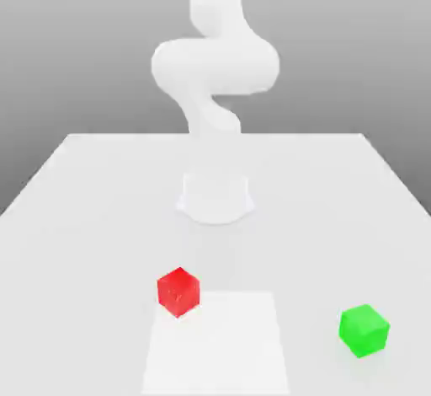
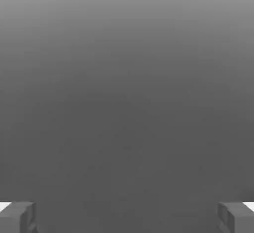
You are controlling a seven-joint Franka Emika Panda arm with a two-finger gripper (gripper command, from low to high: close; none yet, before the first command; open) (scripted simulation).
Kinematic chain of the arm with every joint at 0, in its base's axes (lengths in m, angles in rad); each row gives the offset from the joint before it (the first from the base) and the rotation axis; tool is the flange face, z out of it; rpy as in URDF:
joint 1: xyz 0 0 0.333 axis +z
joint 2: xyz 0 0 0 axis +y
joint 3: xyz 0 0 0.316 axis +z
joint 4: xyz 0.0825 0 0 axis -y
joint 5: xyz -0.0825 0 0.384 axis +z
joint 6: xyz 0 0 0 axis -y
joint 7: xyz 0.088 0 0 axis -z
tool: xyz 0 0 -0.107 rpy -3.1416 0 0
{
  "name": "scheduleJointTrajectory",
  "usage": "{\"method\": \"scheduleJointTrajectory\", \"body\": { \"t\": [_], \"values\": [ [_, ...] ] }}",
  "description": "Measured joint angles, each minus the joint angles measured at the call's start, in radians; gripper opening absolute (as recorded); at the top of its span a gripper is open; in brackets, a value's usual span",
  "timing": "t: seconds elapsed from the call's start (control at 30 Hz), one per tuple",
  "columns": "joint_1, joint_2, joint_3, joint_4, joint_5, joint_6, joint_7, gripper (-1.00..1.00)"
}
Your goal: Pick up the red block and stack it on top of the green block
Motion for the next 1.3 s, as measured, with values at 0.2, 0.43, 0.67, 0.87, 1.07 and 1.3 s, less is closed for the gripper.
{"method": "scheduleJointTrajectory", "body": {
  "t": [0.2,0.43,0.67,0.87,1.07,1.3],
  "values": [
    [-0.077,0.182,0.028,-0.182,0.011,0.143,0.162,0.0],
    [-0.167,0.405,0.063,-0.403,0.02,0.314,0.366,0.0],
    [-0.229,0.753,0.058,-0.543,-0.016,0.58,0.559,0.0],
    [-0.192,0.904,0.015,-0.527,-0.052,0.708,0.588,-1.0],
    [-0.192,0.89,0.016,-0.529,-0.051,0.697,0.589,-1.0],
    [-0.176,0.661,0.029,-0.554,-0.001,0.493,0.546,-1.0]
  ]
}}
